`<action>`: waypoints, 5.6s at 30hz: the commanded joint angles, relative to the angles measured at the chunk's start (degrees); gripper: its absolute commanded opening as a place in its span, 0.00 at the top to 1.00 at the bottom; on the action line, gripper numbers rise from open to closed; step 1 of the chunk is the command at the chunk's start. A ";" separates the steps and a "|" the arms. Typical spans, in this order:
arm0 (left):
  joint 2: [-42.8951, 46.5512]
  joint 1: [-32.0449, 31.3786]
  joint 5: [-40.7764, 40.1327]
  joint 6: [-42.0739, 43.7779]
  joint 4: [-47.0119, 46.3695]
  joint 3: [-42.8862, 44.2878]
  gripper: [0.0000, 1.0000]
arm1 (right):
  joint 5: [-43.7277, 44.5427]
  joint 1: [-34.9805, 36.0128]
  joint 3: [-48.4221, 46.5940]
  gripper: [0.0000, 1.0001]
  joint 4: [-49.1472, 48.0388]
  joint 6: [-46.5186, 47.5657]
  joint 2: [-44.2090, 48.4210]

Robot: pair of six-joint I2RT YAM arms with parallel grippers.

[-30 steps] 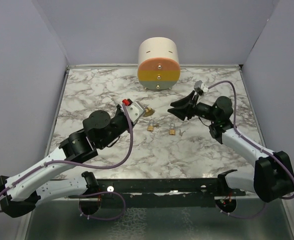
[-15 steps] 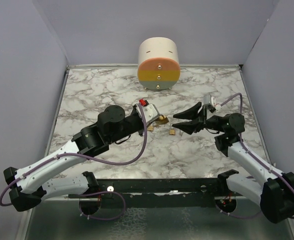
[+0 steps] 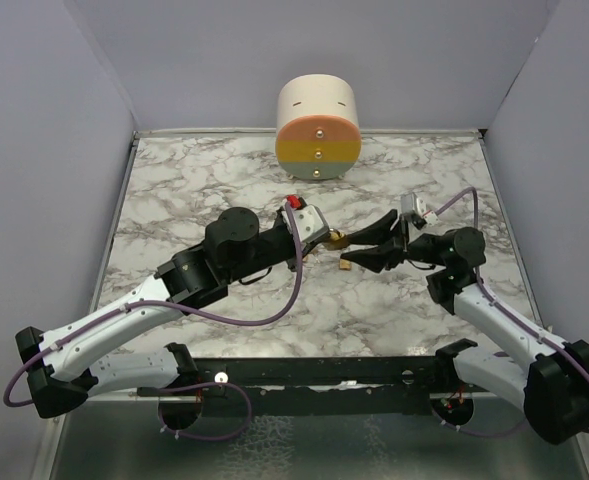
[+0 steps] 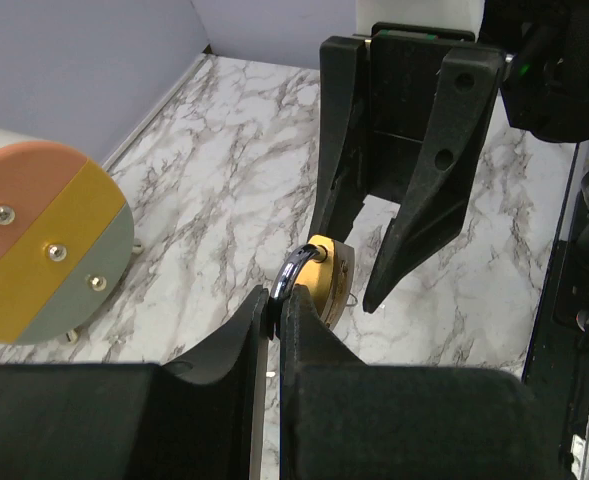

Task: Lock with the key
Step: Lock the lock, then place the lock at the center of the board, then place the key at the center of the board, then reset both arms

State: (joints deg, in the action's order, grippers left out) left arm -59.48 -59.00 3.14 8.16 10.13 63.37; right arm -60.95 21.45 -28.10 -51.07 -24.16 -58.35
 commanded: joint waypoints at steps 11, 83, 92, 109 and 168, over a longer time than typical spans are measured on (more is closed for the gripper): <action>0.65 -0.05 2.51 -0.70 -7.29 1.88 1.00 | 0.82 1.76 -0.02 0.84 -4.10 -0.82 -1.87; -36.73 48.89 35.80 1.16 9.52 -4.18 1.00 | 44.87 22.39 -8.67 0.98 11.50 11.40 -29.04; -42.99 50.11 32.26 2.87 11.20 -0.67 1.00 | 46.46 23.73 -13.43 0.98 13.85 13.93 -35.67; -47.31 51.75 27.76 4.50 10.88 6.07 0.07 | 46.51 23.75 -19.61 0.98 15.63 14.55 -45.74; -7.54 52.42 8.54 -11.72 -9.87 -14.02 0.01 | 44.66 -0.01 -11.52 0.81 16.56 5.54 -27.89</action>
State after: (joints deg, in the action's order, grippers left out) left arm -69.25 -6.81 11.33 -1.89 5.28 51.22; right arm -13.08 30.22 -46.68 -30.35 -12.69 -91.48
